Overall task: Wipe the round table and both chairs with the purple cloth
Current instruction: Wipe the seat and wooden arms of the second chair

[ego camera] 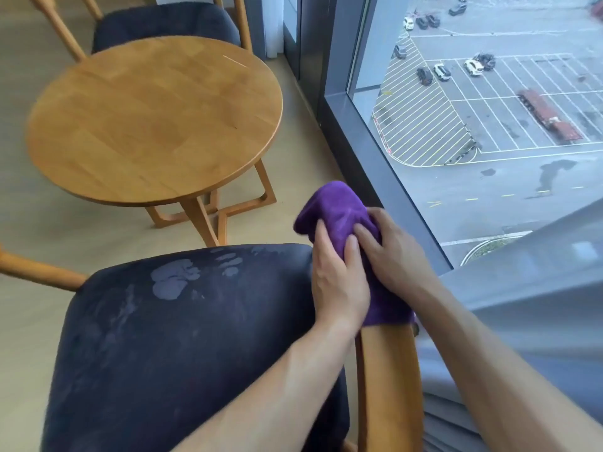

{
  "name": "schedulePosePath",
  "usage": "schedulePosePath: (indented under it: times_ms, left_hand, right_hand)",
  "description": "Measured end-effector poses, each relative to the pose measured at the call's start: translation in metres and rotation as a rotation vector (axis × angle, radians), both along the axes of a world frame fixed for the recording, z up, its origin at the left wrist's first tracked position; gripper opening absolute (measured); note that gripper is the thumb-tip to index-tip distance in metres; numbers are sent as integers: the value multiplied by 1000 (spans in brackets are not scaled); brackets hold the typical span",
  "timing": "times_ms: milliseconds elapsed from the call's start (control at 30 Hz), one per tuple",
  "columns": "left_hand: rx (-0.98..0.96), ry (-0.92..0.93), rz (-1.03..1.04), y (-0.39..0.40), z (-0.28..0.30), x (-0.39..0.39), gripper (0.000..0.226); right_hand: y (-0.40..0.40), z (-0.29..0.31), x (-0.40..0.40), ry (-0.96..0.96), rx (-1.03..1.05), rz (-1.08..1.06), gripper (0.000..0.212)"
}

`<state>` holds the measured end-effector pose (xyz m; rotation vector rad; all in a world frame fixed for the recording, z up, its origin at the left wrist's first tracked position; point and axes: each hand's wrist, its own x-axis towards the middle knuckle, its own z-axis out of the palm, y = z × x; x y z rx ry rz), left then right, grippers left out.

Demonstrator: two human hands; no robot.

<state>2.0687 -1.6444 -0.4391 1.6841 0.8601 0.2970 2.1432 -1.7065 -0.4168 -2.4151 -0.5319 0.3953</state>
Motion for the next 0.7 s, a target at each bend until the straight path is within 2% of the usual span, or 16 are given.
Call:
schedulePosePath:
  times_ms: [233, 367, 600, 700]
  left_hand:
    - [52, 32, -103, -41, 6, -53, 62]
    - [89, 25, -96, -32, 8, -43, 63]
    - [70, 21, -50, -18, 9, -2, 62]
    - [122, 30, -20, -7, 11, 24, 61]
  right_hand:
    - [-49, -3, -65, 39, 72, -113, 27]
    - [-40, -9, -53, 61, 79, -143, 20]
    - [-19, -4, -12, 17, 28, -83, 24]
    - [-1, -1, 15, -52, -6, -22, 26]
